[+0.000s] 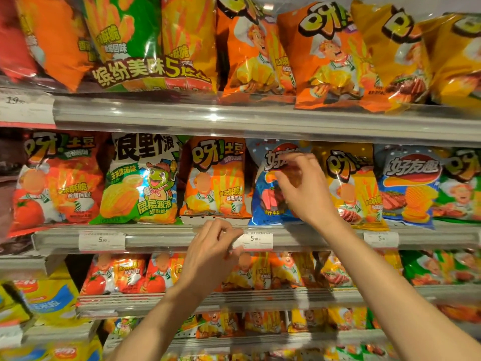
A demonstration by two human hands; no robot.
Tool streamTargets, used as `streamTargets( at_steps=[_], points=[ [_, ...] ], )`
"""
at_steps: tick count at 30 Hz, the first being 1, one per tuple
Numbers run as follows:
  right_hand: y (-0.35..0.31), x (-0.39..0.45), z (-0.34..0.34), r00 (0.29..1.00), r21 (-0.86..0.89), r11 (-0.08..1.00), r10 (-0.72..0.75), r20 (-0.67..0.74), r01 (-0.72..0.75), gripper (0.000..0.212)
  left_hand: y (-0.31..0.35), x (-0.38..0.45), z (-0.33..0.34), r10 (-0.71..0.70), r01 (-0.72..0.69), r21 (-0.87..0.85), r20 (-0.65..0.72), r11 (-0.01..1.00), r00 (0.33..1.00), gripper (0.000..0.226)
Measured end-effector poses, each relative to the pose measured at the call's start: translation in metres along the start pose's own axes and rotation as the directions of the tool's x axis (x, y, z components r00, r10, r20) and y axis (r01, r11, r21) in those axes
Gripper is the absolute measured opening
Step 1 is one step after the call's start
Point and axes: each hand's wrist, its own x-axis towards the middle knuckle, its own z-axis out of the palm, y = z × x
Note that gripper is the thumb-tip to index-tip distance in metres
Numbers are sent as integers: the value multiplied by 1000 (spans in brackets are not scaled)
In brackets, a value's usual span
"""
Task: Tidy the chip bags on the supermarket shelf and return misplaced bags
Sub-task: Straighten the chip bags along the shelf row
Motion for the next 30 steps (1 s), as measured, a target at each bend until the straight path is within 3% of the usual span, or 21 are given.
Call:
streamTargets(
  at_steps=[7,11,14,17,23,30],
  points=[
    [36,-3,-15,981,-78,984,169,100,-162,70,5,8,10,19,-18,-17,35,1000,999,45],
    [44,17,-16,955,63,978,180,237,-200,94,4,9,9,26,-25,-27,30,999,999,43],
    [52,25,-13,936,172,954,185,300,-244,98,4,9,7,28,-27,-22,44,999,999,43],
    [57,25,-3,947,203,950,179,266,-237,99,5,9,5,18,-16,-38,64,999,998,43],
    [57,21,7,985,195,966,163,61,-172,102,4,10,3,-1,4,-37,96,999,995,41],
    [57,5,13,981,123,977,162,105,-174,109,7,10,1,-24,27,-31,117,999,993,45]
  ],
)
